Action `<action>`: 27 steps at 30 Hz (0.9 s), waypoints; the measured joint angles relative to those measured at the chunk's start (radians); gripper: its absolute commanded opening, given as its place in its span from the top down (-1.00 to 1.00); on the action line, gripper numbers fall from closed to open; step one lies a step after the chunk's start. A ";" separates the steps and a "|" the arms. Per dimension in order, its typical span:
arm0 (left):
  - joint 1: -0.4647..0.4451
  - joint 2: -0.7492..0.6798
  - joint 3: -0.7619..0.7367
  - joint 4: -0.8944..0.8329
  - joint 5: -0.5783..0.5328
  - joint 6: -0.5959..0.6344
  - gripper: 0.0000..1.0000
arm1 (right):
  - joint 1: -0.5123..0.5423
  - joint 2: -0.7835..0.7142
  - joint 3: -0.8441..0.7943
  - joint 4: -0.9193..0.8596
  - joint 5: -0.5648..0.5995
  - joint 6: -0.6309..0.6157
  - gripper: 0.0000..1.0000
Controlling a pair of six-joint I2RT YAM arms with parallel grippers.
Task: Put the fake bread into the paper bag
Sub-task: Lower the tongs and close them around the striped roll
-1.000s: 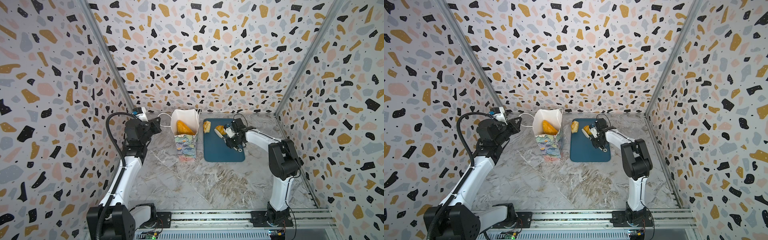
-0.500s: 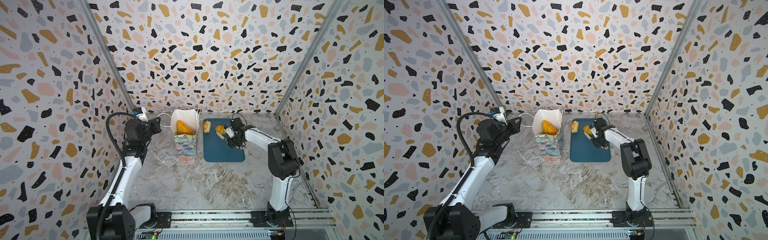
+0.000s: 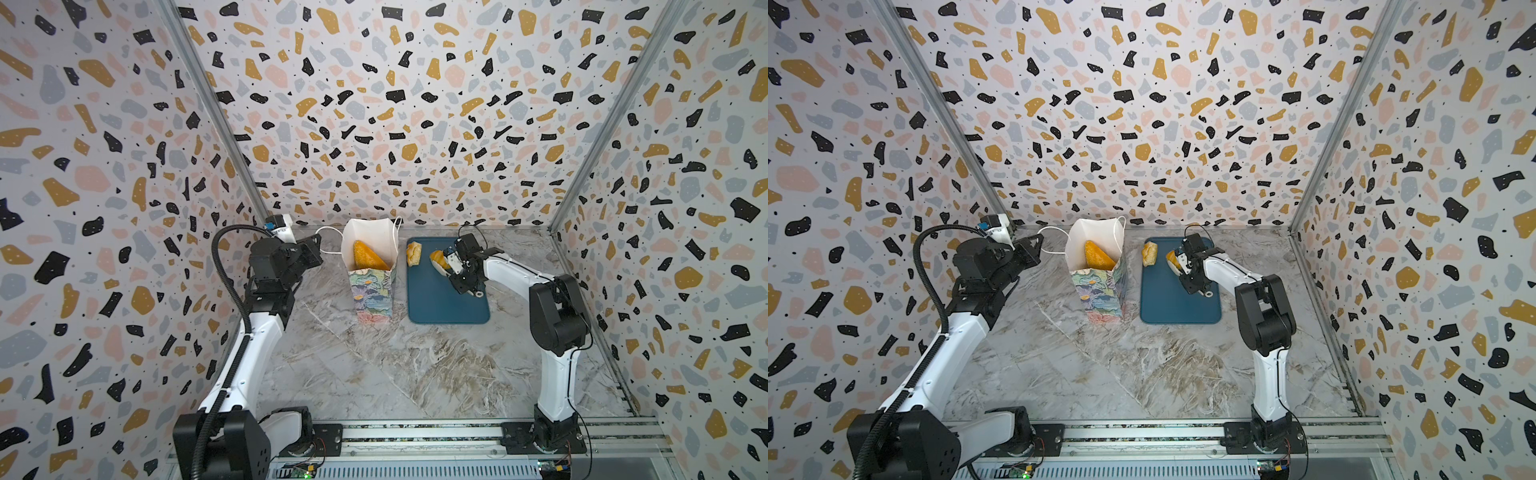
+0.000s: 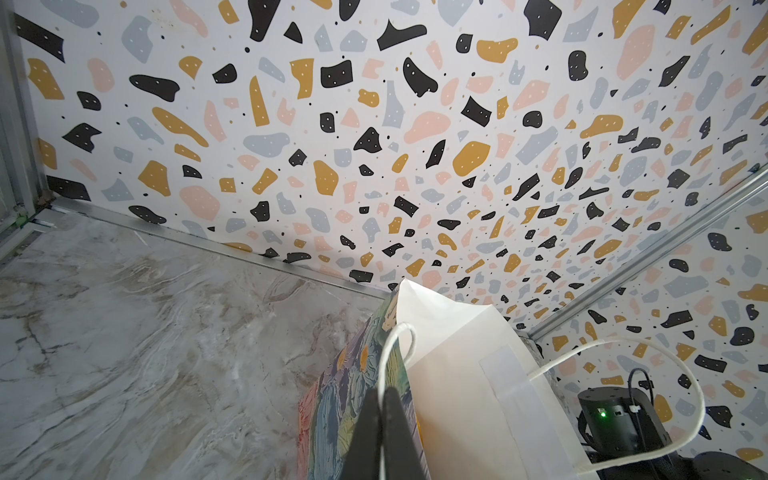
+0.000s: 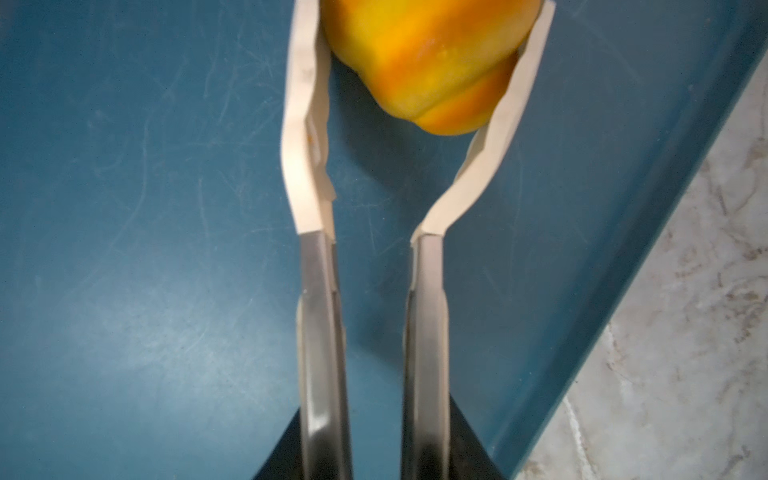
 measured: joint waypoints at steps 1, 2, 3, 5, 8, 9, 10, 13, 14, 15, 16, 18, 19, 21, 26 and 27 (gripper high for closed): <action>0.000 0.000 0.000 0.000 0.000 0.000 1.00 | 0.000 0.000 0.000 0.000 0.000 0.000 0.32; 0.000 0.000 0.000 0.000 0.000 0.000 1.00 | 0.000 0.000 0.000 0.000 0.000 0.000 0.34; 0.000 0.000 0.000 0.000 0.000 0.000 1.00 | 0.000 0.000 0.000 0.001 0.000 0.001 0.36; 0.000 0.000 0.000 0.000 0.000 0.000 1.00 | 0.000 -0.002 -0.005 0.007 0.000 0.004 0.38; 0.000 0.000 0.000 0.000 0.000 0.000 1.00 | 0.000 -0.014 -0.034 0.021 0.000 0.015 0.40; 0.000 0.000 0.000 0.000 0.000 0.000 1.00 | 0.000 -0.021 -0.046 0.024 0.000 0.019 0.41; 0.000 0.000 0.000 0.000 0.000 0.000 1.00 | 0.000 -0.032 -0.060 0.027 -0.001 0.027 0.41; 0.000 0.000 0.000 0.000 0.000 0.000 1.00 | 0.000 -0.072 -0.101 0.033 -0.007 0.055 0.44; 0.000 0.000 0.000 0.000 0.000 0.000 1.00 | 0.000 -0.089 -0.117 0.039 -0.010 0.064 0.45; 0.000 0.000 0.000 0.000 0.000 0.000 1.00 | 0.000 -0.106 -0.132 0.043 -0.013 0.075 0.45; 0.000 0.000 0.000 0.000 0.000 0.000 1.00 | 0.000 -0.124 -0.149 0.051 -0.017 0.086 0.44; 0.000 0.000 0.000 0.000 0.000 0.000 1.00 | 0.000 -0.158 -0.182 0.069 -0.023 0.108 0.46; 0.000 0.000 0.000 0.000 0.000 0.000 1.00 | 0.000 -0.174 -0.198 0.078 -0.026 0.119 0.47; 0.000 0.000 0.000 0.000 0.000 0.000 1.00 | 0.000 -0.199 -0.225 0.091 -0.034 0.143 0.48; 0.000 0.000 0.000 0.000 0.000 0.000 1.00 | 0.003 -0.244 -0.292 0.131 -0.050 0.205 0.49; 0.000 0.000 0.000 0.000 0.000 0.000 1.00 | 0.004 -0.252 -0.304 0.138 -0.053 0.216 0.49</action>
